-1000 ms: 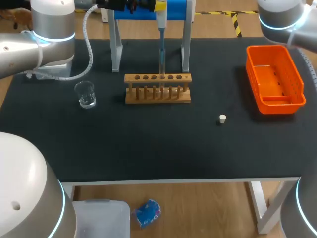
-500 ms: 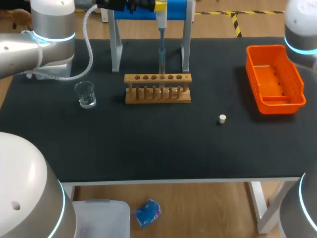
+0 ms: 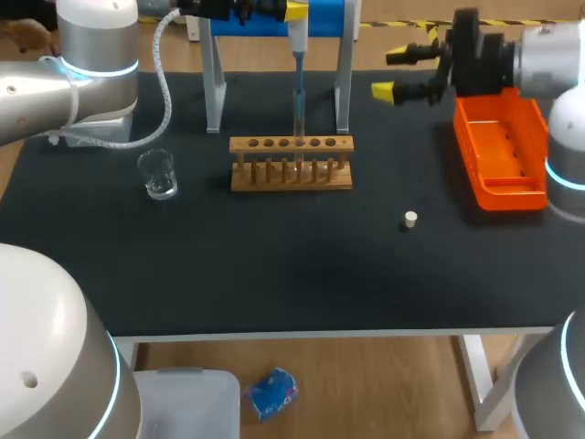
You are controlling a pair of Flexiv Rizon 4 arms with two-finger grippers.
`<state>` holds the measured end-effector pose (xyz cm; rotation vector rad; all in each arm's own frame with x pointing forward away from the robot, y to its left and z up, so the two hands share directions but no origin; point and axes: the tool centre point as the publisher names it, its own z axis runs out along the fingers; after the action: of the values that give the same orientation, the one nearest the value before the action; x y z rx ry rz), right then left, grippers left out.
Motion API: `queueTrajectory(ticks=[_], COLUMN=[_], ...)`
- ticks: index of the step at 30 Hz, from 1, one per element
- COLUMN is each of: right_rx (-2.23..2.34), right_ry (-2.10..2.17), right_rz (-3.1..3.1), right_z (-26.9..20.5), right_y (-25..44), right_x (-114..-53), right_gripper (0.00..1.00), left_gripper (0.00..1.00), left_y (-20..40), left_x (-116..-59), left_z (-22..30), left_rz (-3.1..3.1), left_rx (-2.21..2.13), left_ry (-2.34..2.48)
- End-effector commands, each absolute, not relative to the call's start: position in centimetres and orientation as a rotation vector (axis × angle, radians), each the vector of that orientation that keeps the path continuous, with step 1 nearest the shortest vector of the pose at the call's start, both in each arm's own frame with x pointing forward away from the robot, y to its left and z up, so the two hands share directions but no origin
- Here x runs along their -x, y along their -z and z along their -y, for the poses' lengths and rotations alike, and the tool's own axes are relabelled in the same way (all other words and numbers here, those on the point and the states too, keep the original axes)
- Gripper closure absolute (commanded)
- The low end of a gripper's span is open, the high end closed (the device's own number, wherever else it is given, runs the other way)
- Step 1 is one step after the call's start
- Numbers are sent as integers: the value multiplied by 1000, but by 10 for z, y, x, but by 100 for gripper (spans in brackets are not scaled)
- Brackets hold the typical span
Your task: Invert the test tube, pick up the pipette, mount the tip to pipette, aspirate from beaker and dispense into the tube, eject the tip, return the pipette, and cap with the stopper.
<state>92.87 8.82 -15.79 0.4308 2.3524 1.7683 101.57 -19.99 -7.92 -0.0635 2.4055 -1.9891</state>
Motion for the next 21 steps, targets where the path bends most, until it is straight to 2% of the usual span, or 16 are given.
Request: queueTrajectory(ticks=[1, 21], right_rx=[-416, -253], right_ry=[-1792, -1750], right_rz=[-2330, -2457], right_z=[-95, -130], right_y=[179, 204], right_x=[-939, -954], right_gripper=[0, 0], left_gripper=[100, 100], left_y=[79, 79], left_x=[-1015, -1015], left_z=[200, 200], left_rz=[-2405, -2405], left_rx=[66, 66], left_ry=[1986, 1986])
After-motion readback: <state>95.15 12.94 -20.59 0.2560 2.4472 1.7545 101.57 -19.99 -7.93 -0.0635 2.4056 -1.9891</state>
